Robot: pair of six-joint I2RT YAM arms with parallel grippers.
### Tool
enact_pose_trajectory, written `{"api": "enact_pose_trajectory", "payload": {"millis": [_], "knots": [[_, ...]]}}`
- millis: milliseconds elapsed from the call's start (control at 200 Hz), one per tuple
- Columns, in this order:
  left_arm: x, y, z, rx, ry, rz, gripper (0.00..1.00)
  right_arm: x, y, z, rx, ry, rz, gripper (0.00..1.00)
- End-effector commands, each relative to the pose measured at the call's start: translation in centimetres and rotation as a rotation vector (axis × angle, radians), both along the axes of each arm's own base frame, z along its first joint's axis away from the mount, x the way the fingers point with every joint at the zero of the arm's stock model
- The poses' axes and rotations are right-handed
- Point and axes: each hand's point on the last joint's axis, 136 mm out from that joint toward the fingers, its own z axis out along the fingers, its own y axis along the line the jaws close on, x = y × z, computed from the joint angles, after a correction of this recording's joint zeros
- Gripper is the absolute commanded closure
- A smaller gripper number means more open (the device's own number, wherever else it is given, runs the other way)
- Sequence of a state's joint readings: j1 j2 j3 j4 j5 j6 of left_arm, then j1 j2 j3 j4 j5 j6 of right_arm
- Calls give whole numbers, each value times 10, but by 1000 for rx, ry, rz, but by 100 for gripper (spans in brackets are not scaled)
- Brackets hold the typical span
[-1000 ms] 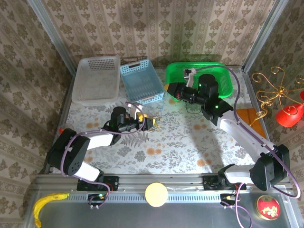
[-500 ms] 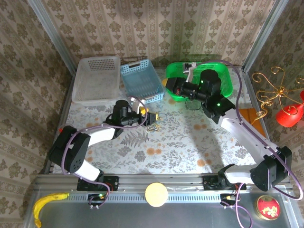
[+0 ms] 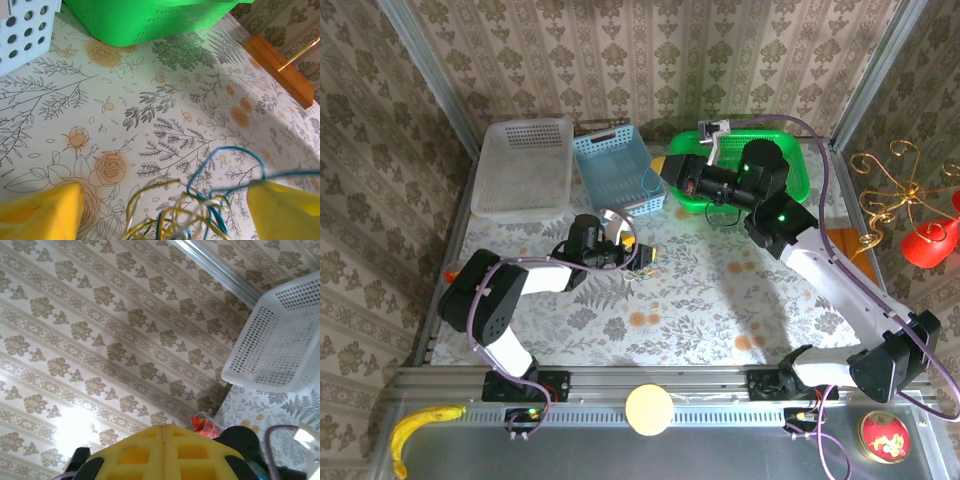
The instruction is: Untangle the cables
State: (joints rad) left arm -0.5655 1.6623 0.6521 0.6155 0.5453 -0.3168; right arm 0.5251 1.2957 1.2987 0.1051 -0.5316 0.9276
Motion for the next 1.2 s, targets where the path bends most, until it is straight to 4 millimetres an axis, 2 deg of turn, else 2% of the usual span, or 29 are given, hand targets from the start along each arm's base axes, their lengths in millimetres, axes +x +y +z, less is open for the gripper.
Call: {"api": "enact_pose_trajectory", "payload": {"millis": [0,245,325,425,510,595,730,830,895,905,925,1075,1190], "knots": [[8,-13,14,-34,-66,-24,15,-10,5,23,31,-39,20,100],[13,-21,9,-53,-61,-11,15,-18,23,24,31,-39,58,100],[15,-20,4,-51,-59,0,21,-20,25,30,35,-48,66,100],[13,-18,-5,-48,-41,0,34,-20,22,42,24,-71,54,100],[9,-14,-13,-46,-24,3,48,-19,12,66,23,-114,30,100],[6,-9,-21,-46,-9,13,55,-14,-3,91,43,-149,-8,100],[0,-1,-31,-39,9,25,57,-3,-36,134,99,-198,-79,100],[-3,4,-38,-33,21,32,61,3,-62,166,146,-240,-134,100],[-5,6,-42,-32,30,38,65,-3,-79,191,176,-278,-164,100],[-5,7,-43,-32,31,39,65,7,-77,187,171,-264,-168,100],[-6,7,-43,-33,34,40,66,11,-80,189,174,-262,-176,100],[-8,9,-49,-34,50,45,70,10,-102,230,221,-318,-205,100],[-9,10,-51,-39,55,47,68,14,-105,242,227,-327,-204,100]]}}
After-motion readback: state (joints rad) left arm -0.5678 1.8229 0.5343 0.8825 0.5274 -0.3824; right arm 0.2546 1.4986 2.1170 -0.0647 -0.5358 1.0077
